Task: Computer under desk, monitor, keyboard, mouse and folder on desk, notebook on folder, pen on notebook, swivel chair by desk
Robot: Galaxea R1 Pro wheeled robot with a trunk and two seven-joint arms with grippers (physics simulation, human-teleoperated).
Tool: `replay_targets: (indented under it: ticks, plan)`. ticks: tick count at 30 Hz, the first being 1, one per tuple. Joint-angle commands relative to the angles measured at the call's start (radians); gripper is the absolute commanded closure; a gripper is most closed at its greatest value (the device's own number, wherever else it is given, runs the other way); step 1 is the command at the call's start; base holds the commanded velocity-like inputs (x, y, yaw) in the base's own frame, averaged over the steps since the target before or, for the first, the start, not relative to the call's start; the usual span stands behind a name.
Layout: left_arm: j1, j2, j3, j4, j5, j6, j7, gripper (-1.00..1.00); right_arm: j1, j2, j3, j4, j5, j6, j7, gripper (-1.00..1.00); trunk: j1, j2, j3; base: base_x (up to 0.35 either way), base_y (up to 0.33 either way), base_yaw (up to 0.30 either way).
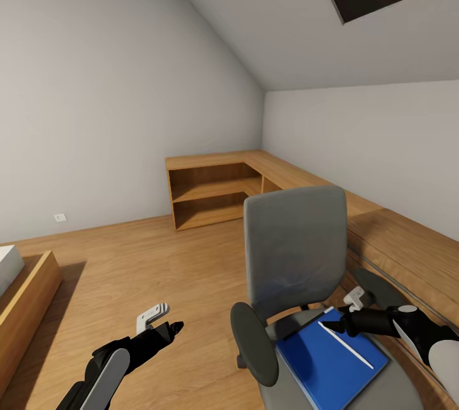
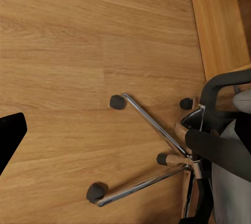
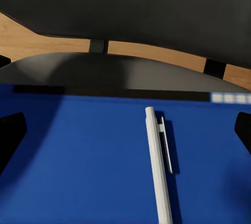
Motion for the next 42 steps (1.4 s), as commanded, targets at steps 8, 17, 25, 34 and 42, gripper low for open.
replay_targets:
  ticks: [8, 17, 25, 34, 42]
  plan:
    - [-0.001, 0.001, -0.002, -0.001, 0.01, 0.001, 0.01, -1.0, 0.0, -0.001, 0.005, -0.001, -0.001, 0.002, 0.002, -1.0, 0.0, -0.001, -0.009, 0.0, 0.0, 0.072]
    - [-0.001, 0.001, -0.002, -0.001, 0.01, 0.001, 0.01, -1.0, 0.0, -0.001, 0.003, -0.002, 0.0, 0.002, 0.002, -1.0, 0.0, -0.001, -0.021, 0.0, 0.0, 0.097]
    - [-0.001, 0.001, -0.001, -0.001, 0.01, 0.001, 0.01, -1.0, 0.0, -0.001, 0.004, -0.002, 0.0, 0.003, 0.003, -1.0, 0.0, -0.001, -0.029, 0.0, 0.0, 0.087]
    - [-0.001, 0.001, -0.001, -0.001, 0.01, 0.001, 0.01, -1.0, 0.0, -0.001, 0.005, -0.002, 0.003, 0.009, 0.002, -1.0, 0.0, -0.001, -0.031, 0.0, 0.0, 0.016]
    - [-0.001, 0.001, -0.001, -0.001, 0.01, 0.001, 0.01, -1.0, 0.0, -0.002, 0.006, -0.002, 0.004, 0.01, 0.002, -1.0, 0.0, -0.001, -0.031, 0.0, 0.0, 0.002]
